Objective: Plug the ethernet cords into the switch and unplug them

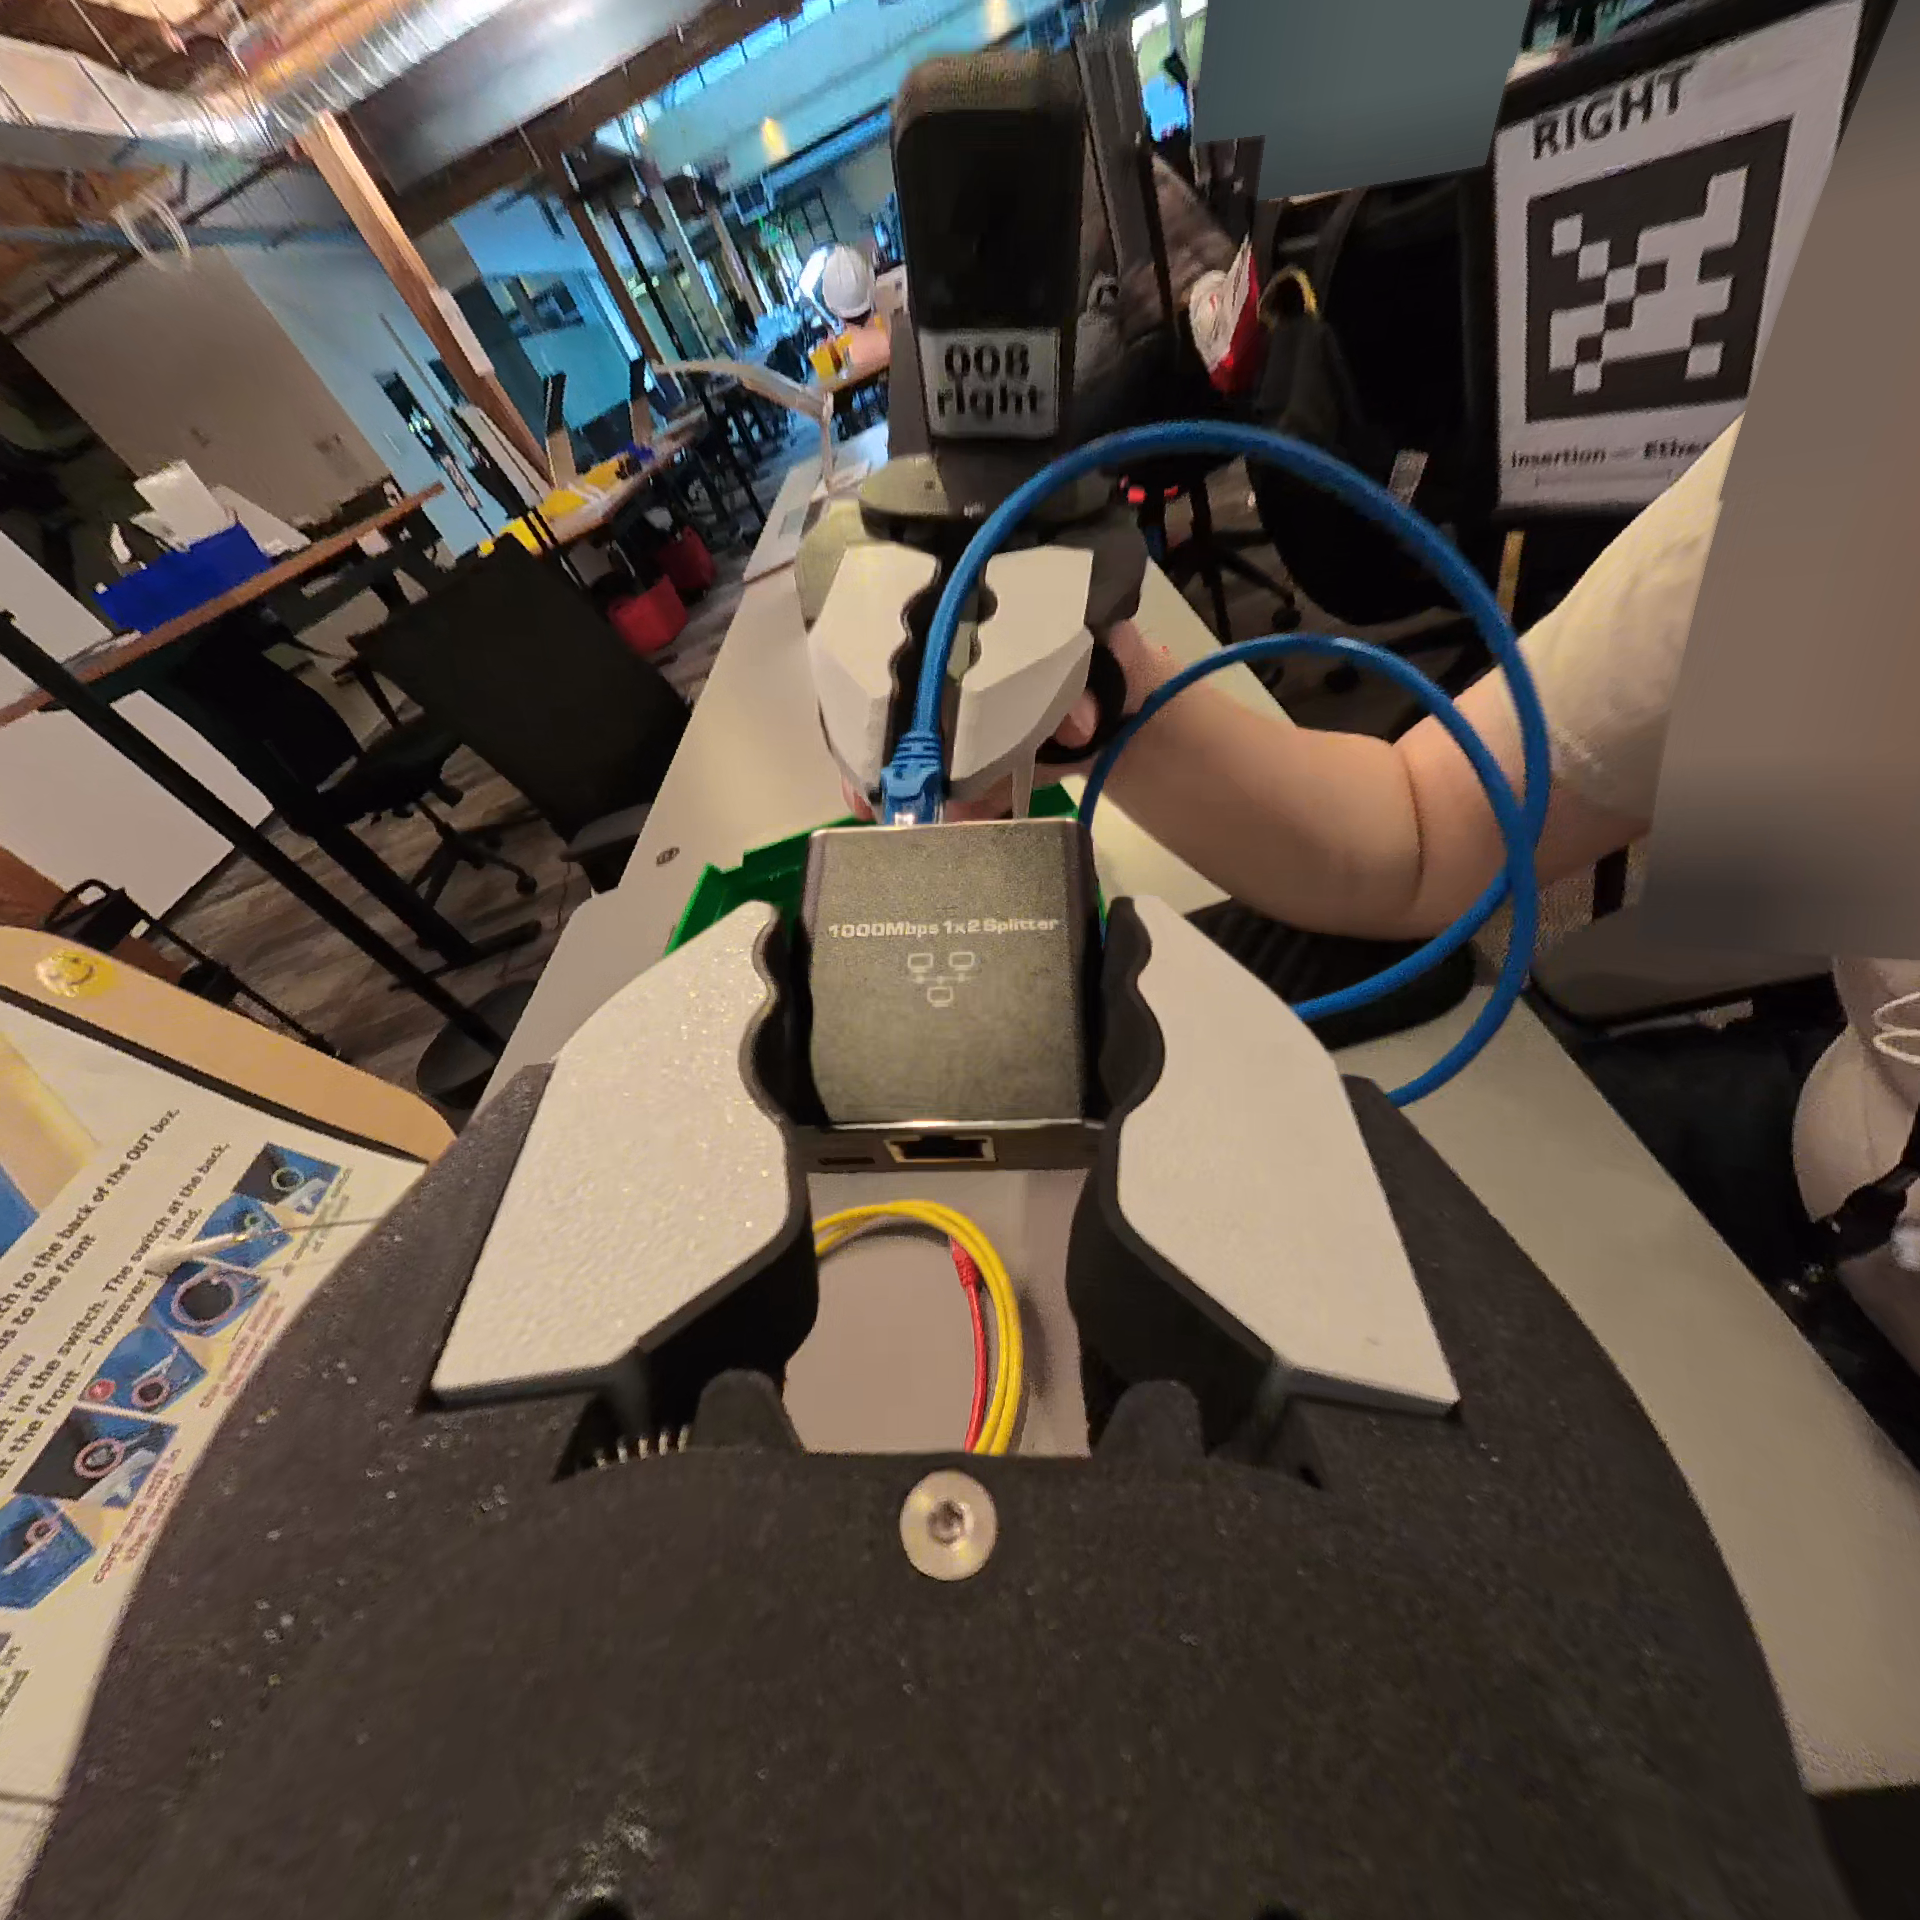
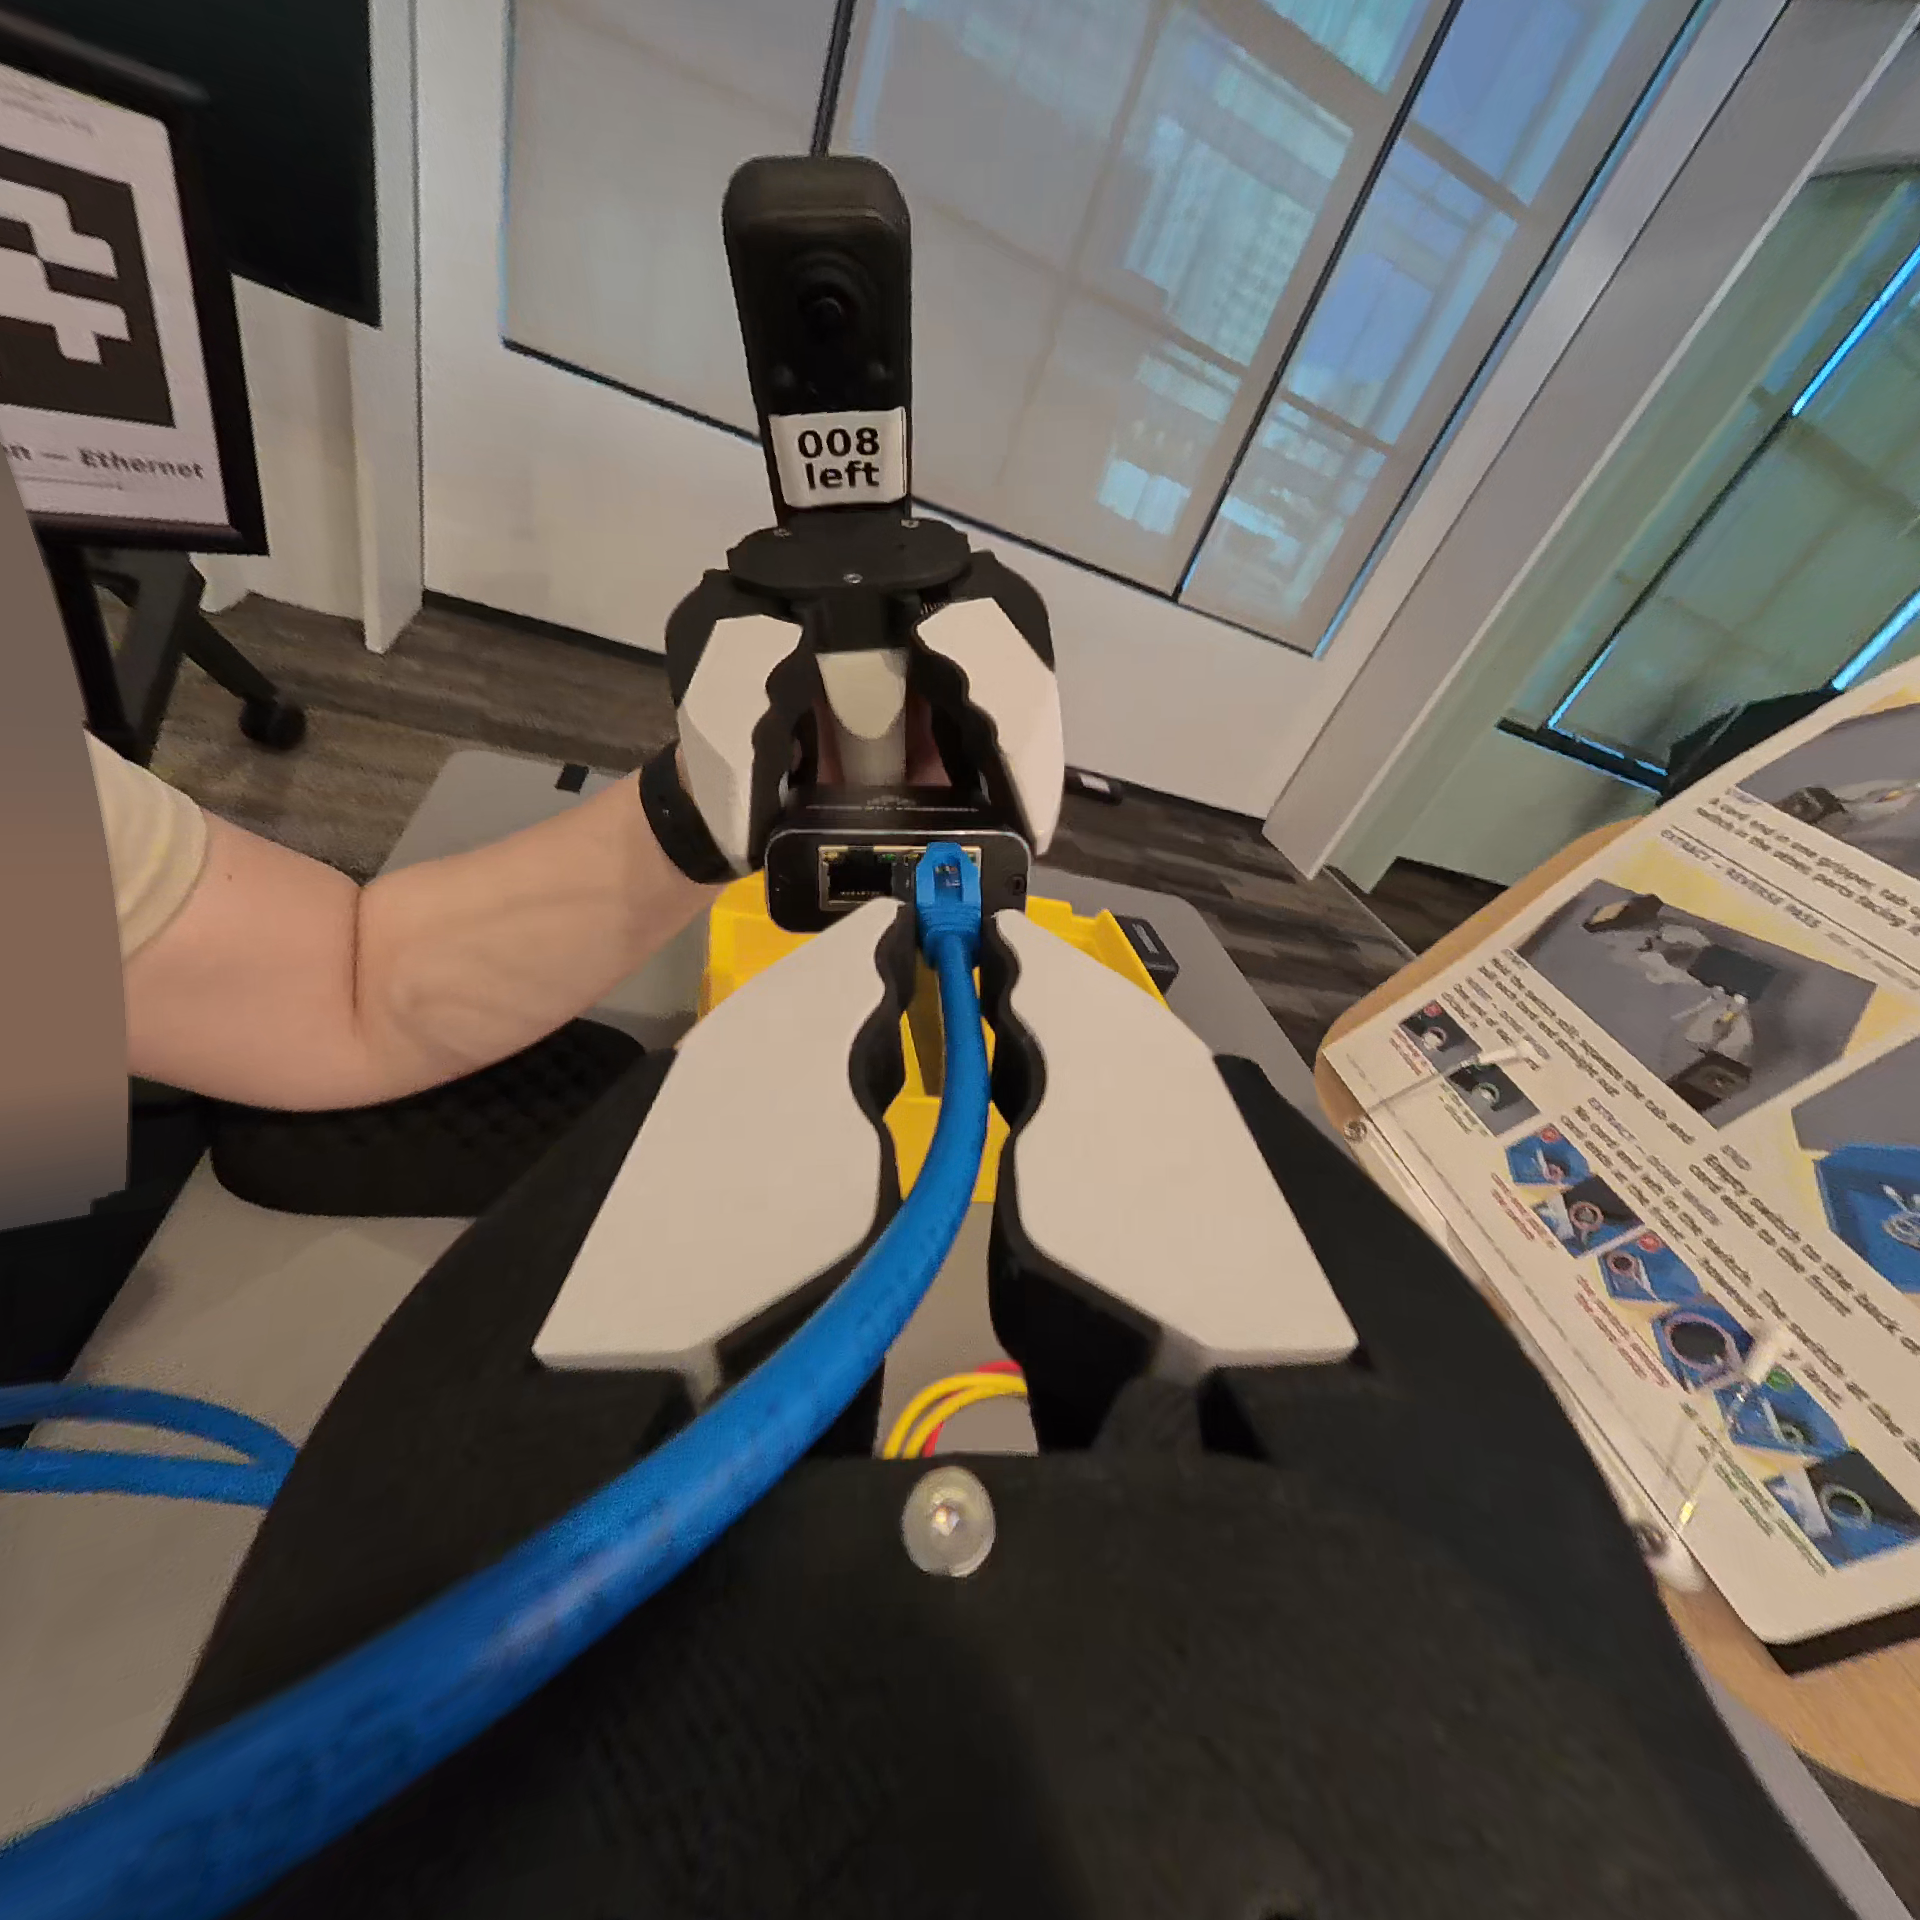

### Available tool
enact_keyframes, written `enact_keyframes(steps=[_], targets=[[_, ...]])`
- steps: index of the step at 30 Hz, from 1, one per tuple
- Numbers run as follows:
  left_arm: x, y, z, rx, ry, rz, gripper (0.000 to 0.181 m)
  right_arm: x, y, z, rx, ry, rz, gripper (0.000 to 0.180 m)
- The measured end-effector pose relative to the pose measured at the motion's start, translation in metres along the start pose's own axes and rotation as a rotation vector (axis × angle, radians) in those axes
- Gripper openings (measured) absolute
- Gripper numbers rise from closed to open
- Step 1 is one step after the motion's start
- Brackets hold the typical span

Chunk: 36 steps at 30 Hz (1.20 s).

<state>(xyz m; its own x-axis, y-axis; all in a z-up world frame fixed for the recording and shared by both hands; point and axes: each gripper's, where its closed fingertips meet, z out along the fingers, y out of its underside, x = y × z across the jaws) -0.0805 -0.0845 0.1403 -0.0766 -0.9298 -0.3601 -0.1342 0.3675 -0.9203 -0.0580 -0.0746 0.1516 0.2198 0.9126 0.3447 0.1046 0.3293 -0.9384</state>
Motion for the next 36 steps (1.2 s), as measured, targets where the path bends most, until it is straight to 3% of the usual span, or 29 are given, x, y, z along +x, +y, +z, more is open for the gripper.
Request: enact_keyframes(steps=[6,7,10,18,25,30,36], targets=[[0.003,-0.023,-0.006,0.094,-0.044,0.035,0.055,-0.002,-0.015,0.001,0.166,-0.020,-0.022,0.012],[0.007,-0.029,-0.008,0.120,-0.028,0.053,0.044,-0.003,-0.016,0.002,0.180,-0.016,-0.035,0.012],[0.012,-0.033,-0.009,0.129,-0.032,0.084,0.043,-0.007,-0.024,0.001,0.254,-0.010,-0.091,0.012],[0.006,-0.039,-0.003,0.176,-0.118,0.126,0.043,-0.016,-0.028,0.000,0.258,0.035,-0.273,0.012],[0.001,-0.054,-0.024,0.239,-0.243,0.179,0.051,-0.015,-0.030,-0.001,0.208,0.167,-0.467,0.012],[-0.022,-0.046,-0.056,0.242,-0.331,0.051,0.063,-0.005,-0.043,-0.015,0.264,0.305,-0.530,0.012],[-0.047,-0.039,-0.011,0.226,-0.439,-0.087,0.081,0.013,-0.052,-0.027,0.273,0.597,-0.654,0.012]])
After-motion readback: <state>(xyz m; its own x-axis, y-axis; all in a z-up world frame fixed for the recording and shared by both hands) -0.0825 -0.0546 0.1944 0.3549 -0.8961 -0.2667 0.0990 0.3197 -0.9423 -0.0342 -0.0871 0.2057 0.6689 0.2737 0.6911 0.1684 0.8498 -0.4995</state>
